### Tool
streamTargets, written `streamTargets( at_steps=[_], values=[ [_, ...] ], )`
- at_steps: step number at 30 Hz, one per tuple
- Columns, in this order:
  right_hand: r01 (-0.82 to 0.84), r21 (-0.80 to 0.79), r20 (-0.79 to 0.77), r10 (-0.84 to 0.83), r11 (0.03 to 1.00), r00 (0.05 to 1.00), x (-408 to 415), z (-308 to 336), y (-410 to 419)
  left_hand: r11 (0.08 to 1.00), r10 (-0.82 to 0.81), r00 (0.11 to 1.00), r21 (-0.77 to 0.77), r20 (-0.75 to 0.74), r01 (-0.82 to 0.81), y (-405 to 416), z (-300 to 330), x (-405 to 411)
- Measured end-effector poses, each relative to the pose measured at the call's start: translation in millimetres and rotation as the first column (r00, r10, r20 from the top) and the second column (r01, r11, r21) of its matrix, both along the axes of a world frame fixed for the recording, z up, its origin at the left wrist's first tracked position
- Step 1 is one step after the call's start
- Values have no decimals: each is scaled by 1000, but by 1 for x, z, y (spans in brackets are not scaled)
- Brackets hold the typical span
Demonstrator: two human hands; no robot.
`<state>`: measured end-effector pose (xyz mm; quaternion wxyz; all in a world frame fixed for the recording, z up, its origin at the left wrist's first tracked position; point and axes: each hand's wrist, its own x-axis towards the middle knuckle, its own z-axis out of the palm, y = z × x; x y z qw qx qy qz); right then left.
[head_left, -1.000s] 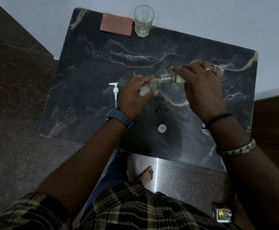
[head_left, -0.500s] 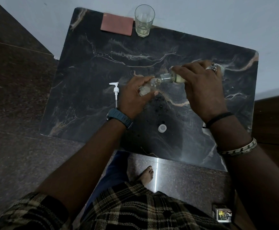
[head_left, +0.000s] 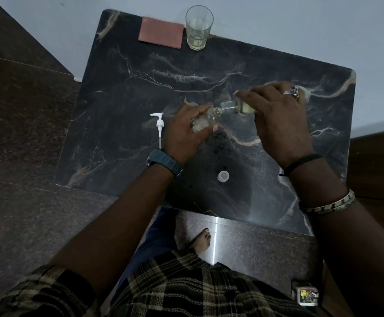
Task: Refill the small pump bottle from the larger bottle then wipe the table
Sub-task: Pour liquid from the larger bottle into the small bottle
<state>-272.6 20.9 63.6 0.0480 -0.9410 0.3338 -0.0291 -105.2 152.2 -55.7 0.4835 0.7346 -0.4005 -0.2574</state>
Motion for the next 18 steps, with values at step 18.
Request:
streamTargets(
  at_steps=[18],
  values=[
    [-18, -33, -19, 18, 999, 1000, 2, -1, 1, 1000, 10, 1000, -20, 1, -10, 3, 1, 0]
  ],
)
